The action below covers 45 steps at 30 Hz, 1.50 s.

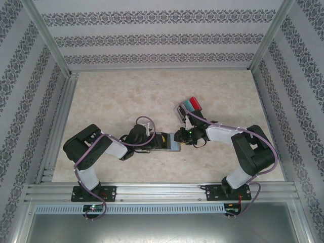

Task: Put the credit cards into the card holder
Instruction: Insert the credit card into the card slot.

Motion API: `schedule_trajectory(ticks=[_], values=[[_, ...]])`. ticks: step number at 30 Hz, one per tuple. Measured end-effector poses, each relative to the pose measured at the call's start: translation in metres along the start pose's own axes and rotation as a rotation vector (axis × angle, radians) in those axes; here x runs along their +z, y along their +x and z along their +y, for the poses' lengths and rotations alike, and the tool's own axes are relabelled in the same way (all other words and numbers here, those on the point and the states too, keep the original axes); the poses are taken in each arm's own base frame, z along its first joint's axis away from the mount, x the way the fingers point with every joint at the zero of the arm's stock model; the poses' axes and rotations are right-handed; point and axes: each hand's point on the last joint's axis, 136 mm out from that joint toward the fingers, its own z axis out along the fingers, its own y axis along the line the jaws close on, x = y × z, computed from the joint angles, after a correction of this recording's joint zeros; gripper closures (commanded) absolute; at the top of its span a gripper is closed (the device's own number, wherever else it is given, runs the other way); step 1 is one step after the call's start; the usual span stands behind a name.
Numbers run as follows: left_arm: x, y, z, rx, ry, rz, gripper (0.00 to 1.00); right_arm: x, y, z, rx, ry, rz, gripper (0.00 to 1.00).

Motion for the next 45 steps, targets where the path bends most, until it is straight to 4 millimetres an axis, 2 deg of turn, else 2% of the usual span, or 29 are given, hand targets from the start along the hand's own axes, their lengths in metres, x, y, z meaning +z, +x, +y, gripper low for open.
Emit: schedule_trajectory(ticks=[6,8,16,21,23,25,30,38,45], values=[[0.002,0.001,-0.001,-0.002,-0.005,0.009,0.85,0.000,0.000,0.000,0.000,0.000,0.001,0.72],[0.003,0.001,-0.003,-0.005,-0.005,0.014,0.76,0.000,0.000,0.000,0.000,0.000,0.000,0.72],[-0.001,0.002,-0.010,0.010,-0.044,0.024,0.63,0.000,0.000,0.000,0.000,0.000,0.001,0.72],[-0.008,0.003,-0.005,0.023,-0.112,0.033,0.64,0.000,0.000,0.000,0.000,0.000,0.000,0.72],[-0.009,0.004,-0.002,0.028,-0.134,0.042,0.75,0.000,0.000,0.000,0.000,0.000,0.000,0.72],[-0.010,0.006,0.003,0.032,-0.159,0.053,0.77,0.000,0.000,0.000,-0.001,0.000,0.000,0.72],[-0.010,0.009,0.007,0.038,-0.180,0.068,0.91,0.000,-0.001,0.000,-0.001,0.000,-0.001,0.72],[0.003,0.006,0.003,0.038,-0.168,0.092,0.85,0.000,0.000,0.000,0.000,0.000,0.001,0.71],[0.009,0.007,-0.006,0.039,-0.140,0.115,0.70,0.000,-0.001,0.000,0.000,0.000,0.000,0.72]])
